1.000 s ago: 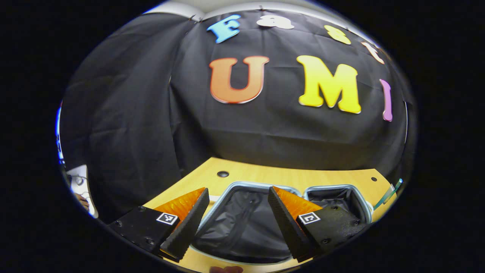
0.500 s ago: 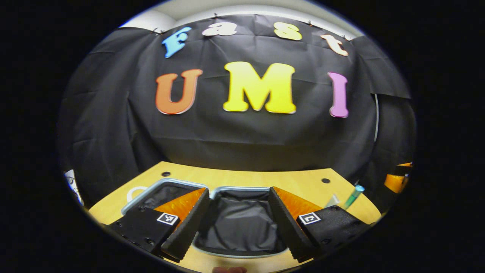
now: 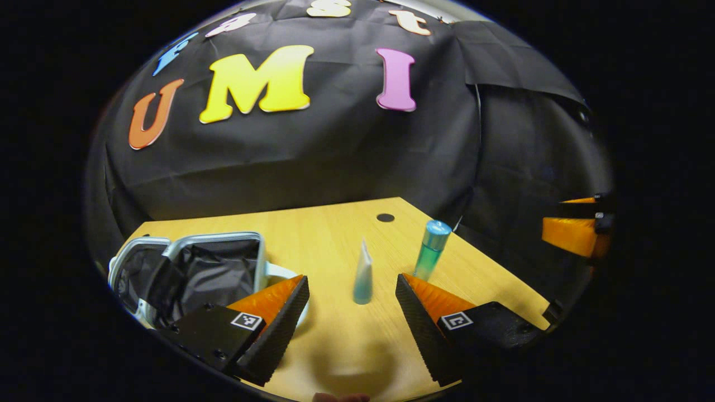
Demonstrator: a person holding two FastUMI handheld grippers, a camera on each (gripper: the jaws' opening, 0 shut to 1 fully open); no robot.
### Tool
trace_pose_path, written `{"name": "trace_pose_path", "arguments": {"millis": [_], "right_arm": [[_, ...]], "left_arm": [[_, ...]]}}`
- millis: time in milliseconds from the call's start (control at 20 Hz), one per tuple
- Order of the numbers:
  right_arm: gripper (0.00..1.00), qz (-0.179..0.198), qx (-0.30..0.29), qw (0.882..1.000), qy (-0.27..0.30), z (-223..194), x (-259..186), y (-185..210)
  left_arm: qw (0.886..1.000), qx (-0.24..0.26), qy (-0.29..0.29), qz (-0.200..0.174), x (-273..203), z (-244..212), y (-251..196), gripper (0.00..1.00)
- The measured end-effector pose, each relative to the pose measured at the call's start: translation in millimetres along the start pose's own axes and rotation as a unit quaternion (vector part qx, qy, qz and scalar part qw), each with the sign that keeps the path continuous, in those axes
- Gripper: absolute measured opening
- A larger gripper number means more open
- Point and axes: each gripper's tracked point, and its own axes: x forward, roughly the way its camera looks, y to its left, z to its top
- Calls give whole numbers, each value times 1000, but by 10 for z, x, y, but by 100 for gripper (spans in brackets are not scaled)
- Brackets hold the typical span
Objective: First open the suitcase, pack the skin care products into it, and then close the suitcase.
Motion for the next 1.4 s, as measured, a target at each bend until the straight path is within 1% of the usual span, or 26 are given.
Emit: {"name": "trace_pose_path", "arguments": {"millis": [50, 200, 400, 500, 550, 700, 750, 850, 900, 950, 1000, 1050, 1100, 1150, 1200, 1300, 1400], "right_arm": [[81, -3, 0, 1000, 7, -55, 3, -47], [80, -12, 9, 1000, 22, -167, 37, -167], [80, -19, 12, 999, 31, -221, 58, -224], [80, -17, 12, 999, 38, -279, 76, -252], [81, -17, 14, 999, 41, -298, 92, -267], [80, -18, 15, 999, 43, -301, 153, -292], [81, -18, 17, 999, 42, -272, 174, -292], [80, -14, 14, 999, 39, -241, 236, -266], [80, -9, 11, 999, 37, -236, 272, -236], [80, -1, 9, 999, 36, -233, 318, -186], [80, 9, 7, 999, 38, -246, 376, -120], [80, 20, 6, 999, 39, -279, 437, -49], [80, 29, 5, 999, 42, -319, 495, 14], [80, 41, 6, 998, 43, -337, 547, 113], [80, 53, 8, 998, 45, -361, 608, 216], [80, 74, 21, 996, 46, -395, 738, 437], [80, 87, 38, 994, 48, -456, 921, 652]], "left_arm": [[1000, -1, 8, -1, 131, -68, -52, 99], [999, 2, 40, 14, 417, -314, -31, 100], [998, -1, 62, 18, 702, -469, 8, 100], [998, 1, 67, 12, 840, -501, 35, 96], [997, 3, 75, 11, 881, -538, 50, 89], [996, 0, 91, 9, 967, -609, 83, 81], [995, -2, 99, 8, 991, -621, 73, 73], [994, -8, 105, 9, 1005, -611, 73, 38], [994, -7, 106, 7, 1002, -601, 73, 43], [994, -7, 106, 4, 988, -589, 71, 42], [994, -6, 106, 0, 960, -559, 66, 34], [995, -5, 101, -4, 916, -504, 66, 47], [995, -4, 99, -9, 854, -438, 59, 40], [995, -5, 97, -15, 759, -377, 64, 46], [995, -5, 96, -21, 657, -308, 75, 39], [996, -3, 91, -24, 413, -146, 147, 39], [996, -8, 84, -14, 133, 9, 273, 39]]}}
